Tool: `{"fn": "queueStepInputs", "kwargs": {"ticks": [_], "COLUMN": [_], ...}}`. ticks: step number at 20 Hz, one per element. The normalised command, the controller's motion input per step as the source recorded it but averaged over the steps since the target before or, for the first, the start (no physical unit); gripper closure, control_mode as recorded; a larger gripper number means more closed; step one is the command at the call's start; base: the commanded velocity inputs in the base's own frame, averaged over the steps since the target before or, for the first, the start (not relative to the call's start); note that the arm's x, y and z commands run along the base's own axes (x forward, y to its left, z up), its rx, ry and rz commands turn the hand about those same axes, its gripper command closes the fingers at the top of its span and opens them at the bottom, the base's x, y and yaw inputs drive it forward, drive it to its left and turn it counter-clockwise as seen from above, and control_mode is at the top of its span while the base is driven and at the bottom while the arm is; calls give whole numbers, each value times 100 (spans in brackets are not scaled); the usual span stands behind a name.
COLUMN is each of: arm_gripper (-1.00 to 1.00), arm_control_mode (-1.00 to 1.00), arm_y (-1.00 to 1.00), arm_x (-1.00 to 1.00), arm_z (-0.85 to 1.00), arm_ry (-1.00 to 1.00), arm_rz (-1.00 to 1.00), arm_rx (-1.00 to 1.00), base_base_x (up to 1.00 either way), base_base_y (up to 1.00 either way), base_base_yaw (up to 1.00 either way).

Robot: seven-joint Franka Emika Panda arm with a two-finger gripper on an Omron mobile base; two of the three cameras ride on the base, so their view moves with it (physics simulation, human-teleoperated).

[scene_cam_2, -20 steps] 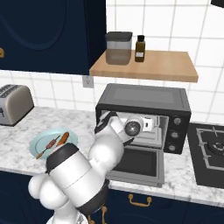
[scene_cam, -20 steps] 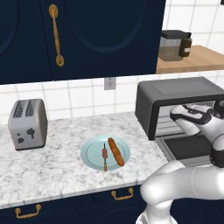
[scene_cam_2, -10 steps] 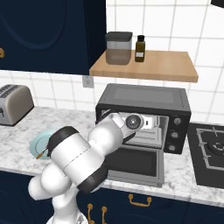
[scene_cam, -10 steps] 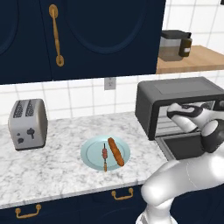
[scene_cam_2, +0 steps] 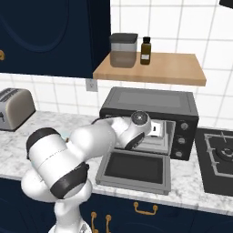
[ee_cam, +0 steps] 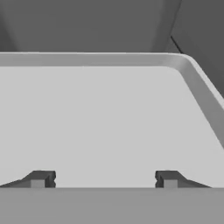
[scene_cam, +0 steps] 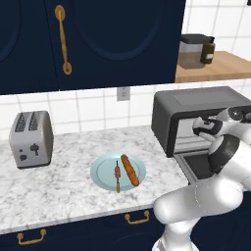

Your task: Pick up the kebab skewer and baguette bread, and place them inside the toaster oven. Close the toaster oven door and start by setting the timer.

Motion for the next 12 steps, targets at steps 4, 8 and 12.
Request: {"fn": "queueStepInputs", "kwargs": {"ticks": [4, 8, 12], "arm_gripper": [-100, -100, -100], "arm_control_mode": [-100, -100, -100], "arm_y": [-30, -29, -27], "arm_x": [-98, -98, -84], "arm_z": [-78, -79, -68], "arm_ry": [32, 29, 17], "arm_rz": [0, 0, 0], "arm_rx": [0, 0, 1], "base_base_x": [0, 0, 0], "base_base_y": [0, 0, 0], "base_base_yaw": [0, 0, 0]}}
